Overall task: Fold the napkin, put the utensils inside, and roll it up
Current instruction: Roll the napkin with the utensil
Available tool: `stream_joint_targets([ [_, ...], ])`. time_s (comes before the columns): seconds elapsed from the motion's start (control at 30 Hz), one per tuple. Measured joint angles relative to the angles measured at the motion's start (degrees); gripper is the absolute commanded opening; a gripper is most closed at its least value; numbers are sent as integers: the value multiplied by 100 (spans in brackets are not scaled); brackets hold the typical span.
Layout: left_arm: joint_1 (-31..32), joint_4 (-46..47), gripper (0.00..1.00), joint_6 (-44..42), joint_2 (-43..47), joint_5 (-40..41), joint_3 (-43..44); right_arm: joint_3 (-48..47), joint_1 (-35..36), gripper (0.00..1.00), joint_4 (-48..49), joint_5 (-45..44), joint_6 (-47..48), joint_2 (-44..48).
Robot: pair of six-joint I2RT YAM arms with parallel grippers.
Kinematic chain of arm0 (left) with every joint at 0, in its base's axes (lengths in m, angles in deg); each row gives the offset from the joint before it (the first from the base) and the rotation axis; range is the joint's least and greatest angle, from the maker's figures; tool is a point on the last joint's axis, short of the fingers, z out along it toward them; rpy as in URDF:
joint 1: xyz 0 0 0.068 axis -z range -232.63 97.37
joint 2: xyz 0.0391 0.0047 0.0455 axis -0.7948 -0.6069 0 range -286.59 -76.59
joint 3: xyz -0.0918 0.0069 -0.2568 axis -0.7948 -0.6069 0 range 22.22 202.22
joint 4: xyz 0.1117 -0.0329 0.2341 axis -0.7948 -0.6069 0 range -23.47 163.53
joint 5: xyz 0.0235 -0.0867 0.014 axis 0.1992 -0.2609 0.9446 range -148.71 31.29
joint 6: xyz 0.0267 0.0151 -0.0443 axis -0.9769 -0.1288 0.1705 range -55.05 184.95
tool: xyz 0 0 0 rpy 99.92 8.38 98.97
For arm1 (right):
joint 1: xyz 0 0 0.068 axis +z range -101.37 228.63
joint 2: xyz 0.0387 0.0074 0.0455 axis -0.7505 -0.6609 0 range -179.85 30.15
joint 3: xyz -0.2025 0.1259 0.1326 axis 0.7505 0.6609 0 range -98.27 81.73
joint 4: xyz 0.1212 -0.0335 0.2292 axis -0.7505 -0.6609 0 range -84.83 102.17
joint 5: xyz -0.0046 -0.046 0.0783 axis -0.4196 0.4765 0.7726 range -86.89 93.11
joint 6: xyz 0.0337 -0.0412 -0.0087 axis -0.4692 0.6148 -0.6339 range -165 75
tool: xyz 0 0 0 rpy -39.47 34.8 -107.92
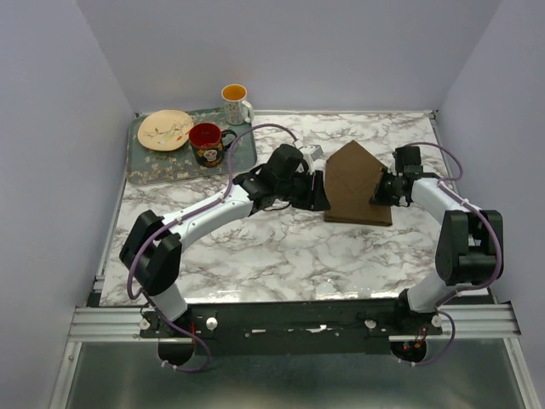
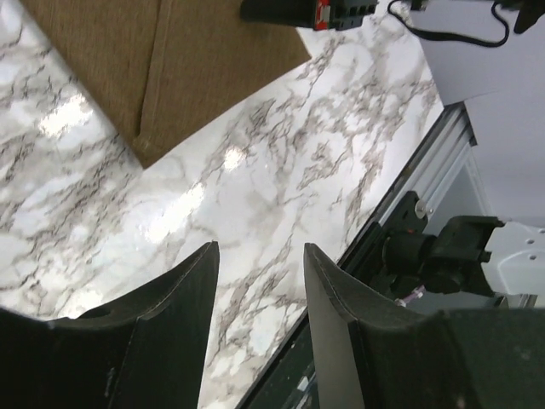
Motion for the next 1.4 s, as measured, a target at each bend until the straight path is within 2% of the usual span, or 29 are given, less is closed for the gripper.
stream_joint_targets([
  [0.23, -26, -22, 54, 15, 435, 0, -544, 0, 31, 1, -221, -197, 87, -321],
  [0.53, -68, 109, 54, 33, 684, -2, -636, 15, 98, 1, -278, -321, -50, -562],
  [0.9, -192, 203, 54, 79, 885, -9, -931, 540, 273, 1, -162, -286, -769, -160],
  [1.13, -367, 256, 55, 92, 1093, -22, -1097, 1191, 970, 1, 111, -15, -1858, 328],
  [1.4, -649, 343, 55, 94, 1401, -98, -1408, 1419, 2393, 2, 763, 323, -3342, 262],
])
